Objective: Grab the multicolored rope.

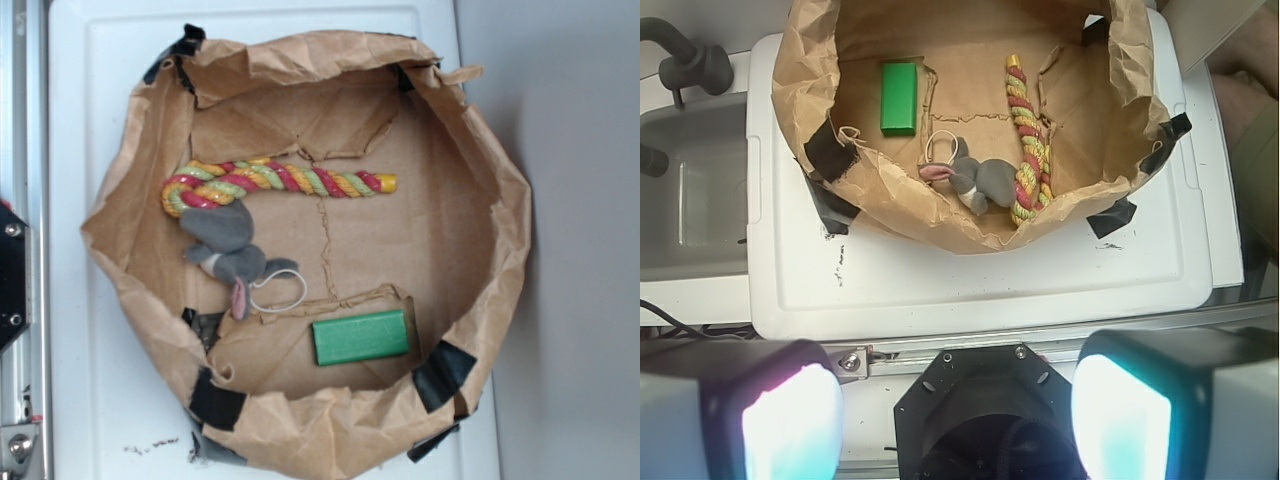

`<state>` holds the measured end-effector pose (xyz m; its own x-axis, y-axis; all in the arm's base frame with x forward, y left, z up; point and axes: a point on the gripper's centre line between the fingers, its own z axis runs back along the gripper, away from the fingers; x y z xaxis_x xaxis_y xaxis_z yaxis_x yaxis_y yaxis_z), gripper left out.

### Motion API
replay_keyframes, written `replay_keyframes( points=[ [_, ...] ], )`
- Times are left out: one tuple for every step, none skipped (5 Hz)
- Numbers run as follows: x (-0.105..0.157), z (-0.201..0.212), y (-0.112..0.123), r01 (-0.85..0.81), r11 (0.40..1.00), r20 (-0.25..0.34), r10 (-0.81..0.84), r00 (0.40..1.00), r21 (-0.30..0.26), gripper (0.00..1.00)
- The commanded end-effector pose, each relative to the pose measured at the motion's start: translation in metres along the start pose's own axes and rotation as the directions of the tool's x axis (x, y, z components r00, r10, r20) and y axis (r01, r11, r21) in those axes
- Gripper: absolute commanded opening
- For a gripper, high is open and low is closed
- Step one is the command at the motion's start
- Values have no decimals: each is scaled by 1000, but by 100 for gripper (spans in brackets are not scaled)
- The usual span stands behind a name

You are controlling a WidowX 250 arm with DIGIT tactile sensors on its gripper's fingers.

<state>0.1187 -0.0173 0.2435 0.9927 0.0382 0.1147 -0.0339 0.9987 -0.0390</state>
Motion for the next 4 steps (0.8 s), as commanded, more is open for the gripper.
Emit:
replay_keyframes(
  points=[
    [0, 0, 0, 0, 1000, 0, 0, 1000, 0, 100],
    [41, -4, 12, 136, 987, 36, -134, 990, -89, 100],
    [41, -4, 12, 136, 987, 36, -134, 990, -89, 100],
    [41, -4, 12, 136, 987, 36, -134, 990, -89, 100]
  ],
)
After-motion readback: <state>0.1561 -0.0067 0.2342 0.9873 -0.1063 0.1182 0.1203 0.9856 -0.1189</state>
